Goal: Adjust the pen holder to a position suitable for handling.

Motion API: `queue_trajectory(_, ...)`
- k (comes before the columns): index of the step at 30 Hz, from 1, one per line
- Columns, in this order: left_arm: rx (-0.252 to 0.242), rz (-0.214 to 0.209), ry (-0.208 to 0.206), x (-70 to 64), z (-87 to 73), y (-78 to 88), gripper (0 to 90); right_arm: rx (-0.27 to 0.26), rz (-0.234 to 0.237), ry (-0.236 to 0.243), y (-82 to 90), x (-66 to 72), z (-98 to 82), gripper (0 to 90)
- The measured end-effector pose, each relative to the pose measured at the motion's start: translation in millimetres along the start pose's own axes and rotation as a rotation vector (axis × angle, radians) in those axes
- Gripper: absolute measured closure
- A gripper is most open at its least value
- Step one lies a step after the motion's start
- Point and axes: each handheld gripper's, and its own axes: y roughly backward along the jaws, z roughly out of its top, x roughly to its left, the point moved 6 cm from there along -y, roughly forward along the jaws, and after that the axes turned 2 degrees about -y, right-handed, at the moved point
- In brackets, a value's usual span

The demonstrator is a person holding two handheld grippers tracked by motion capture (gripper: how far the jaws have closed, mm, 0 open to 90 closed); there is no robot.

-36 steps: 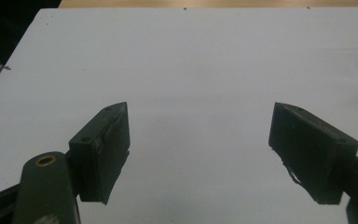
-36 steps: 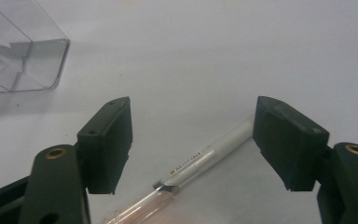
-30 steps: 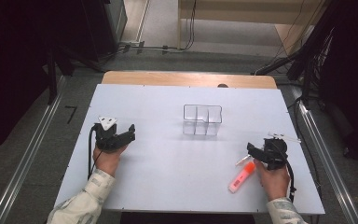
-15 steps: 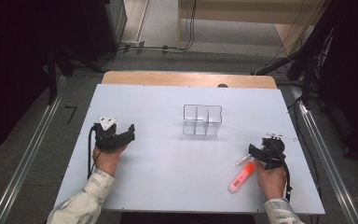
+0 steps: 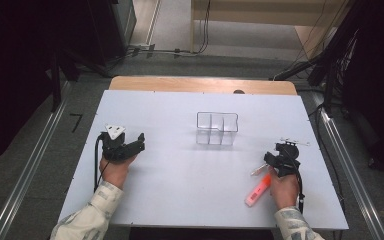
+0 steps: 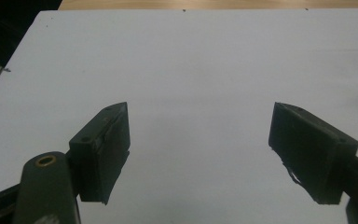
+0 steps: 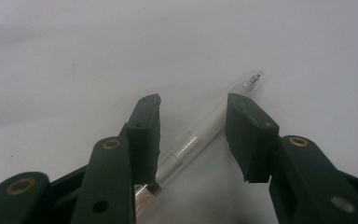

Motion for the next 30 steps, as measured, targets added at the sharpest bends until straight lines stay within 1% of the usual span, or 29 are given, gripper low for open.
queue_trajectory(3,0.001,-0.001,0.000,0.1,0.0,-0.2,20.8,0.007,-0.018,-0.008,-0.5,1.4,2.9,58.8)
queue_trajectory(5,0.000,-0.003,-0.001,-0.1,0.0,0.2,20.9,0.021,-0.023,-0.039,-0.4,1.4,4.5,59.5)
queue_trajectory(7,-0.003,-0.005,0.002,-0.1,0.4,0.7,20.9,0.037,-0.017,-0.082,-0.5,-0.4,4.9,59.5)
queue_trajectory(10,-0.003,-0.005,0.003,0.3,0.6,1.0,21.0,0.052,-0.026,-0.120,-0.3,-1.2,4.7,60.8)
queue_trajectory(12,-0.004,-0.006,0.002,0.3,0.7,1.5,21.0,0.054,-0.040,-0.149,-0.7,-3.4,4.0,62.3)
queue_trajectory(15,-0.004,-0.007,0.003,0.3,0.7,1.5,21.2,0.054,-0.063,-0.159,-1.1,-4.5,2.5,65.0)
queue_trajectory(17,-0.005,-0.009,0.004,0.4,0.8,1.9,21.3,0.061,-0.068,-0.178,-1.0,-5.9,1.3,65.3)
queue_trajectory(21,-0.008,-0.012,0.004,-0.2,0.9,2.0,21.3,0.060,-0.084,-0.194,-1.1,-7.3,-0.9,65.4)
queue_trajectory(25,-0.011,-0.016,0.005,-0.3,1.3,2.7,21.4,0.041,-0.110,-0.172,-2.2,-5.9,-1.9,66.5)
queue_trajectory(28,-0.011,-0.018,0.006,-0.3,1.3,2.8,21.5,0.042,-0.123,-0.175,-2.5,-5.4,-1.9,69.3)
queue_trajectory(30,-0.013,-0.018,0.006,-0.3,1.5,3.2,22.0,0.039,-0.137,-0.165,-2.9,-5.1,-1.6,70.9)
